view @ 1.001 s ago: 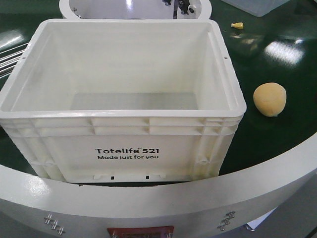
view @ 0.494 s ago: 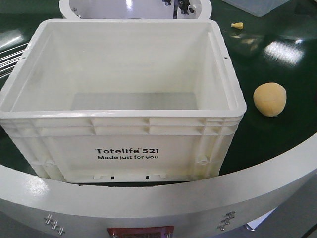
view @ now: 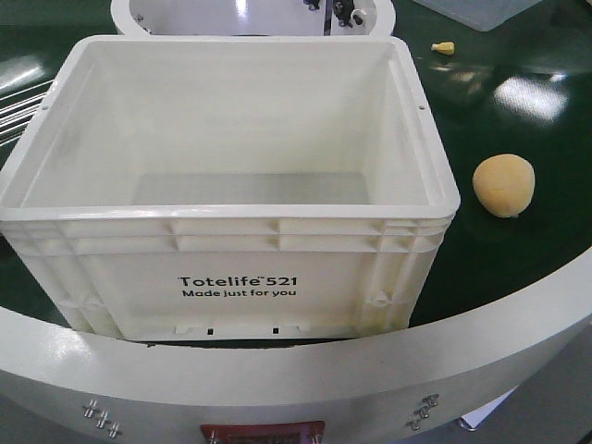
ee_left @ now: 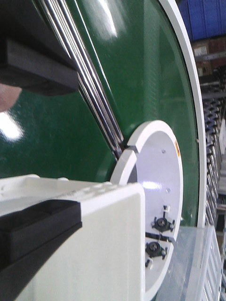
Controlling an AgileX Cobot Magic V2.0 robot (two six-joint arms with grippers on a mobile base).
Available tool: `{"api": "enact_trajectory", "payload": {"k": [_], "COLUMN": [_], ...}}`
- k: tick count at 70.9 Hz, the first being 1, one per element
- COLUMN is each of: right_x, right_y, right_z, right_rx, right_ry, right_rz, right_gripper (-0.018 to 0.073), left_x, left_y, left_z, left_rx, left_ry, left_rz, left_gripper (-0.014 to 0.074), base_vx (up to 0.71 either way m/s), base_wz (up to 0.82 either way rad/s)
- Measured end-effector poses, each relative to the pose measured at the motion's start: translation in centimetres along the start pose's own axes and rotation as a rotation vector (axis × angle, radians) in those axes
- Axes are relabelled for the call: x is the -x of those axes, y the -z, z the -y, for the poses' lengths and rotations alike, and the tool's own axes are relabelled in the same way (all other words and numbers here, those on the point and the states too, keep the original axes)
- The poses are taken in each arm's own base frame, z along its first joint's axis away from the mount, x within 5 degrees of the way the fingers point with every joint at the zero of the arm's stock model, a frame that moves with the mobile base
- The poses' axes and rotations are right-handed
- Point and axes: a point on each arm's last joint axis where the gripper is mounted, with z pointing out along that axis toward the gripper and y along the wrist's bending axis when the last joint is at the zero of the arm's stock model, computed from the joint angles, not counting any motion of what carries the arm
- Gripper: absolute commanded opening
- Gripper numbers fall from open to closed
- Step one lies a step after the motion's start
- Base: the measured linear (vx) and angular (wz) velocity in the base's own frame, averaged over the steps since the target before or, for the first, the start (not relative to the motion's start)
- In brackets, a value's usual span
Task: Place moving items into box and shelve
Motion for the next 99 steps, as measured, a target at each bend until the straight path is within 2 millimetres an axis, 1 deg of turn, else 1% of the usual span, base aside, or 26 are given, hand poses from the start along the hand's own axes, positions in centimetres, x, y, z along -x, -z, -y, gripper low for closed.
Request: {"api": "enact_trajectory", "payload": {"k": [9, 21, 27, 30, 35, 36, 39, 44, 52, 59, 66, 70, 74, 82, 92, 99], "right_x": [-0.1, -0.1, 0.2, 0.6, 1.2, 1.6, 1.8, 2.6, 2.6, 1.8, 1.0, 0.2, -0.4, -2.6, -5.0, -6.3], "right_y": [0.0, 0.0, -0.2, -0.5, -1.8, -1.9, -2.8, -4.7, -8.3, -11.1, -13.4, -14.7, -15.5, -17.2, -18.7, -19.6], "right_z": [0.7, 0.8, 0.8, 0.9, 1.0, 1.1, 1.1, 1.3, 1.4, 1.4, 1.4, 1.3, 1.2, 1.0, 0.7, 0.6], "right_rx": [-0.047, -0.05, -0.048, -0.047, -0.04, -0.039, -0.033, -0.022, -0.004, 0.009, 0.017, 0.021, 0.024, 0.03, 0.035, 0.041], "right_ry": [-0.011, -0.016, -0.029, -0.04, -0.057, -0.061, -0.073, -0.091, -0.102, -0.11, -0.123, -0.135, -0.148, -0.162, -0.176, -0.182], "right_rz": [-0.007, -0.008, -0.031, -0.045, -0.102, -0.099, -0.142, -0.212, -0.358, -0.468, -0.526, -0.561, -0.584, -0.654, -0.729, -0.758], "right_gripper": [0.0652, 0.0643, 0.0633, 0.0627, 0.0619, 0.0617, 0.0612, 0.0605, 0.0598, 0.0593, 0.0594, 0.0594, 0.0594, 0.0594, 0.0594, 0.0594], "left_x": [-0.2, -0.2, -0.2, -0.2, -0.2, -0.2, -0.2, -0.2, -0.2, -0.2, -0.2, -0.2, -0.2, -0.2, -0.2, -0.2], "left_y": [0.0, 0.0, 0.0, 0.0, 0.0, 0.0, 0.0, 0.0, 0.0, 0.0, 0.0, 0.0, 0.0, 0.0, 0.0, 0.0], "left_z": [-0.5, -0.7, -0.7, -0.7, -0.7, -0.7, -0.7, -0.7, -0.7, -0.7, -0.7, -0.7, -0.7, -0.7, -0.7, -0.7], "left_rx": [0.027, 0.036, 0.036, 0.036, 0.036, 0.036, 0.036, 0.036, 0.036, 0.036, 0.036, 0.036, 0.036, 0.036, 0.036, 0.036], "left_ry": [0.007, -0.009, -0.013, -0.014, -0.014, -0.014, -0.014, -0.014, -0.013, -0.013, -0.013, -0.013, -0.012, -0.011, -0.01, -0.01], "left_rz": [-0.019, -0.023, -0.024, -0.024, -0.024, -0.024, -0.024, -0.024, -0.025, -0.025, -0.025, -0.025, -0.025, -0.025, -0.025, -0.025], "left_gripper": [0.0579, 0.0579, 0.0579, 0.0579, 0.0579, 0.0579, 0.0579, 0.0579, 0.0579, 0.0579, 0.0579, 0.0579, 0.0579, 0.0579, 0.0579, 0.0579], "base_vx": [0.0, 0.0, 0.0, 0.0, 0.0, 0.0, 0.0, 0.0, 0.0, 0.0, 0.0, 0.0, 0.0, 0.0, 0.0, 0.0], "base_wz": [0.0, 0.0, 0.0, 0.0, 0.0, 0.0, 0.0, 0.0, 0.0, 0.0, 0.0, 0.0, 0.0, 0.0, 0.0, 0.0]}}
